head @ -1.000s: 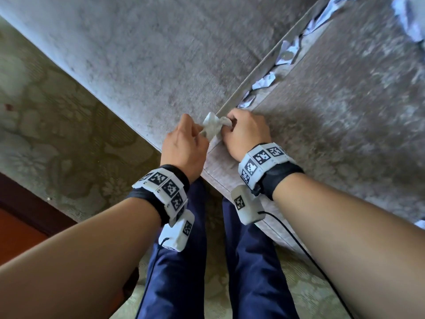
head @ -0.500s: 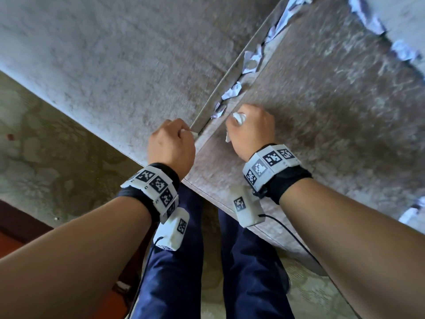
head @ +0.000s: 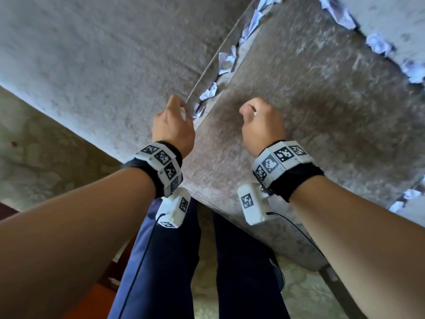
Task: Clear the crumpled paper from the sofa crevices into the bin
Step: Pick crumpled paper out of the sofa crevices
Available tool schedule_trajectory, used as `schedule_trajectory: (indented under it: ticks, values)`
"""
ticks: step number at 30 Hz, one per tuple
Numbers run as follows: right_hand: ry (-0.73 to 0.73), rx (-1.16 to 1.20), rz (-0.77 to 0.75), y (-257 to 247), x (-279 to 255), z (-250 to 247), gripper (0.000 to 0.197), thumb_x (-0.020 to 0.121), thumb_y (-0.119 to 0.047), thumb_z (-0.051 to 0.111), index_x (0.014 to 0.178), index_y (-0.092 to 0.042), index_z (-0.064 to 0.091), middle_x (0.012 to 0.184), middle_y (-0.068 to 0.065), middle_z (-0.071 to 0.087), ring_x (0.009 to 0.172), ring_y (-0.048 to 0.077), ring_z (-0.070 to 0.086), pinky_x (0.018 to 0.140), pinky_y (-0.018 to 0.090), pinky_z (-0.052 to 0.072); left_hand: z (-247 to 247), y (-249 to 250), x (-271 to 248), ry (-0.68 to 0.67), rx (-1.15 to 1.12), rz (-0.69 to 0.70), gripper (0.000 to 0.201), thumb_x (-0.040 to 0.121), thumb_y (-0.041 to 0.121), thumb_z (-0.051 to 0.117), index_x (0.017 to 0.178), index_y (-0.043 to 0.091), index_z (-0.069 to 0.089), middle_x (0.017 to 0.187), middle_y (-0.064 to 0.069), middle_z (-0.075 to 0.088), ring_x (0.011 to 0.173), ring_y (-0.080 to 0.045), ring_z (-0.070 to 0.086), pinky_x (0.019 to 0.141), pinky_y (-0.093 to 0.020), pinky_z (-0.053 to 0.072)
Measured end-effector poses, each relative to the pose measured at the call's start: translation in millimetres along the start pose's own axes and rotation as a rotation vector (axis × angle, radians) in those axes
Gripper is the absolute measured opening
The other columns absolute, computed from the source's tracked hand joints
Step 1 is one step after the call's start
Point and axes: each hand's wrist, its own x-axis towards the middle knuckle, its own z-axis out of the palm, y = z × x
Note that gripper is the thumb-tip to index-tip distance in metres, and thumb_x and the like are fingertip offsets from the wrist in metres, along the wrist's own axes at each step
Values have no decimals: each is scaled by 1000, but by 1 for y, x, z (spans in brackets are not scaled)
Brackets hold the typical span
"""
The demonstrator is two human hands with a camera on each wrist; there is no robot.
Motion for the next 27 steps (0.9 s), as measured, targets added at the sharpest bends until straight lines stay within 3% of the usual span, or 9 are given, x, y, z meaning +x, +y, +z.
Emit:
schedule_trajectory:
  ticks: [5,8,10,15,19,22,27]
  values:
    - [-5,-10,-4,-1,13,7,20,96,-25,52,100,-12,66,95,7,69,85,28,60,69,27,40,10,-6,10,-55,136,75,27,100,33,51,124,28,64,109,-8,67,96,-33,62,70,-32,38]
    - [20,-10,-53,-7,23,17,16,93,-22,56,104,-13,65,99,3,69,90,27,63,76,36,50,15,-11,22,-119,230,114,29,98,36,54,126,38,61,113,-4,66,97,-33,62,70,-33,37]
    - [5,-3,-69,-14,27,24,19,91,-20,58,108,-13,63,104,3,69,95,25,62,80,35,48,16,-12,29,-147,253,128,29,97,36,57,126,41,61,113,-3,68,97,-34,64,71,-33,41]
    - [-12,-20,-52,-34,39,29,25,89,-20,61,113,-16,62,106,2,69,98,27,62,80,34,47,12,-8,43,-218,317,126,22,98,34,52,112,40,68,102,-6,71,88,-37,65,68,-34,46]
    - [-14,-75,-57,-44,47,34,30,87,-21,63,118,-20,61,109,-1,69,97,25,64,80,31,48,9,-8,51,-257,326,108,21,98,33,48,104,39,68,98,-6,69,82,-36,62,66,-34,40]
    - [-39,-132,-47,-47,51,41,35,87,-19,61,122,-23,60,109,-1,70,94,26,64,77,28,46,6,-11,49,-281,355,166,24,98,44,47,107,31,65,97,-8,69,83,-39,62,67,-35,39]
    - [-77,-173,13,-46,52,55,42,84,-21,61,124,-30,57,113,3,68,101,31,62,85,33,51,6,-17,52,-310,388,238,36,98,55,47,115,30,67,100,-9,70,87,-37,64,66,-34,37]
